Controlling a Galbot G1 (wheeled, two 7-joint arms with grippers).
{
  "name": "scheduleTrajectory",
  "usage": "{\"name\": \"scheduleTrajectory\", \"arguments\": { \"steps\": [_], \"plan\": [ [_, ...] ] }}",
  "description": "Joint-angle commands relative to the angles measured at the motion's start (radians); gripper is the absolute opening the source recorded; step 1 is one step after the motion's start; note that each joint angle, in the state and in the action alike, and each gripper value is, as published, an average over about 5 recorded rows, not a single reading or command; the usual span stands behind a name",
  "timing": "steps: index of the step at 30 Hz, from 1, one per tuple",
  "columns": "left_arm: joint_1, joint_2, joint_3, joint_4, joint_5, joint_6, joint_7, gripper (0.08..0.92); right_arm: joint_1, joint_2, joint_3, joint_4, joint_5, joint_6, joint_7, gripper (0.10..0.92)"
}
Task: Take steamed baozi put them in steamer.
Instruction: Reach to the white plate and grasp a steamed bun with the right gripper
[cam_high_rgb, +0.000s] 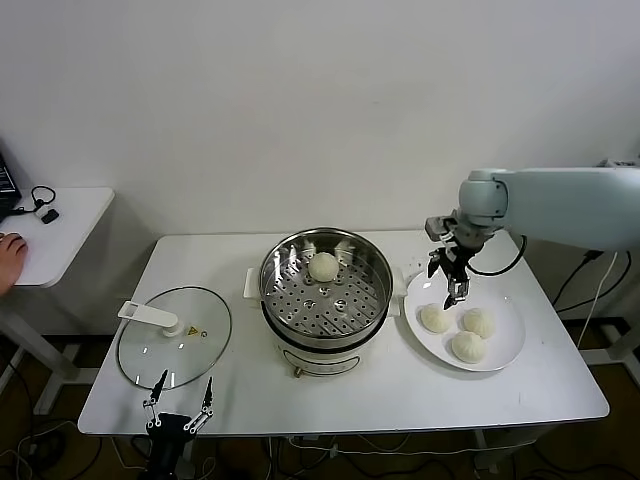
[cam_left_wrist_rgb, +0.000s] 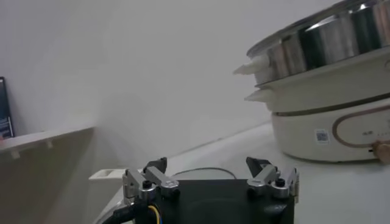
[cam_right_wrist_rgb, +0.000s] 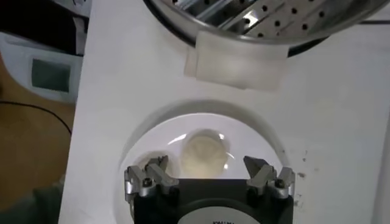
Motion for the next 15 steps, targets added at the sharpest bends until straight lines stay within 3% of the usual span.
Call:
{"name": "scheduleTrajectory", "arguments": {
  "steps": [1,15],
  "plan": [
    [0.001,-0.002,-0.001,0.003,0.0,-0.001,0.0,0.823,-0.164,-0.016,0.087,-0.089,-0.11,-0.025,-0.005,0.823],
    [-0.006,-0.003,-0.004,0.017,0.002,0.0,0.0,0.823,-0.275,-0.014,0.177,-0.161,-0.15,-0.025,0.021,0.823]
  ]
}}
